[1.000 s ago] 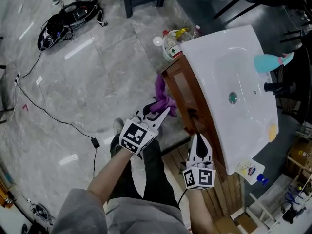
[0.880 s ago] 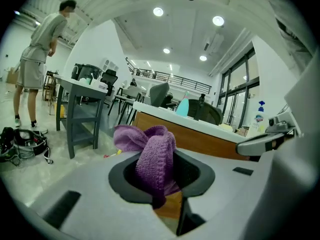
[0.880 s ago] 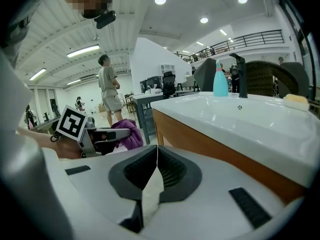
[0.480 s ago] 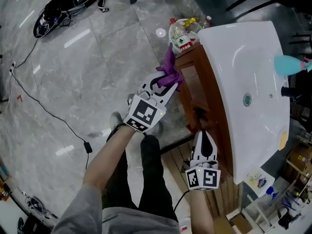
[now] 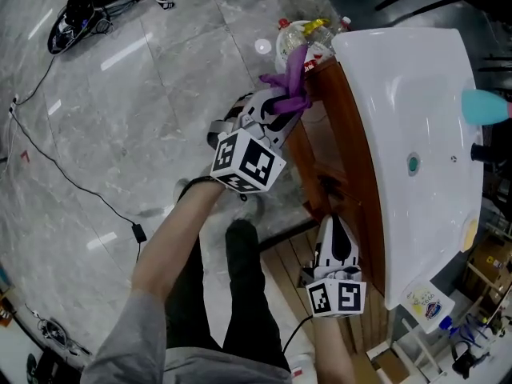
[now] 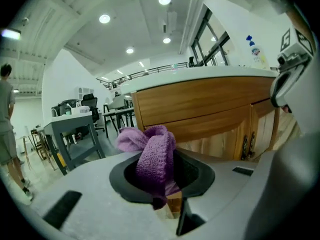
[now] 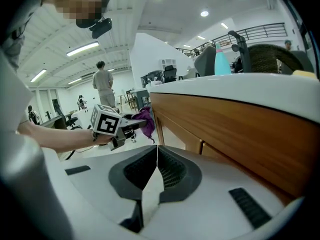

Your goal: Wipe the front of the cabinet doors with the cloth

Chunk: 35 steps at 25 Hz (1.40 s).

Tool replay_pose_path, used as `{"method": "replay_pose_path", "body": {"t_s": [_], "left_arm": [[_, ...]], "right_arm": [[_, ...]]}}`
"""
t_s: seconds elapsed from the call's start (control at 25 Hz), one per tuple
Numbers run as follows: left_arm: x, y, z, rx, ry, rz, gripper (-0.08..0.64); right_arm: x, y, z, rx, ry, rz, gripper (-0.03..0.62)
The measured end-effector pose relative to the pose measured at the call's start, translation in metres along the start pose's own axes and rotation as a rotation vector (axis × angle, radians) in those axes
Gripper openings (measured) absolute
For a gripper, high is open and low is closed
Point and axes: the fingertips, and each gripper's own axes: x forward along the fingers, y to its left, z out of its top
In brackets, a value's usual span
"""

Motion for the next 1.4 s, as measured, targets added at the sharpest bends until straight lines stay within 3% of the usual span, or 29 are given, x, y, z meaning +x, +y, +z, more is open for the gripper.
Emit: {"method": "replay_pose_path", "body": {"t_s": [0.16,0.4,0.72,1.08,1.4], "left_arm": [[0.015,-0.004,-0.003,0.095,0.039,-0.004,0.1],[0.029,-0.002,0.001,0.123,0.081,-0.011,0.1],[0.041,-0.002,0.005,0.251,0.126,-0.038,0.1],[0.04,-0.009,0.009,0.222,0.125,-0.048,0.1],[0.034,-0.038,0.016,0.241,0.106,-0.103,0.1]], "right_arm": [[-0.001,-0.006,-0.007,0.01,0.016,-0.006,0.011],[-0.003,-0.011,-0.014,0.002,0.034,-0.012,0.011],[-0.008,-0.022,-0.015,0.007,0.036,-0.023,0.011],[-0.006,-0.02,-0.02,0.021,0.033,-0.019,0.011],[-0.009,-0.023,-0.025,0.027,0.03,-0.032,0.011]]}}
